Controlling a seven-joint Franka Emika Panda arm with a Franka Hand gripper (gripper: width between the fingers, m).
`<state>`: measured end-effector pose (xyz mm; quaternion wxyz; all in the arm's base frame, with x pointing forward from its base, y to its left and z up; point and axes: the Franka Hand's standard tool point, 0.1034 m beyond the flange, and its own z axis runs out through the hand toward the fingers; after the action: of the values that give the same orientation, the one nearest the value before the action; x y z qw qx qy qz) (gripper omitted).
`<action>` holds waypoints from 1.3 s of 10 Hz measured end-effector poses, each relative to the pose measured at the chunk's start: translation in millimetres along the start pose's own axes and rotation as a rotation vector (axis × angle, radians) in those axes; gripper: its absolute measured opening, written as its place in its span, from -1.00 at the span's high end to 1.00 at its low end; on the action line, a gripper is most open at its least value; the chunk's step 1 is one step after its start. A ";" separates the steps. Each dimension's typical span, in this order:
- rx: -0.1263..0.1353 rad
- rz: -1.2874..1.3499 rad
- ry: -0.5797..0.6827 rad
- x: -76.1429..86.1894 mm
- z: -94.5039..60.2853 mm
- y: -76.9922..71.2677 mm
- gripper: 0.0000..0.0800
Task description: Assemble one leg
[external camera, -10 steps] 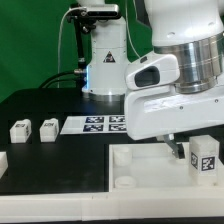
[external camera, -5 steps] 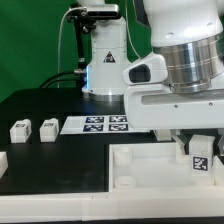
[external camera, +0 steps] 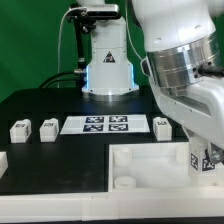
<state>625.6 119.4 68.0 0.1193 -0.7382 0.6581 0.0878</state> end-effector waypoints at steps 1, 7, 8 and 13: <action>0.012 0.122 -0.022 -0.6 1.2 0.0 0.26; 0.055 0.517 -0.006 1.4 -1.8 -6.2 0.25; 0.052 0.515 -0.006 0.9 -0.7 -5.3 0.25; 0.033 0.373 -0.015 -24.3 -14.8 5.1 -0.62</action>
Offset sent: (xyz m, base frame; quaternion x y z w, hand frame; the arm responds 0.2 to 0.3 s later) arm 0.0001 -0.0006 0.0016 0.0049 0.0036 0.2644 0.9644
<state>617.3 137.7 88.8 0.1177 -0.6008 0.7840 0.1031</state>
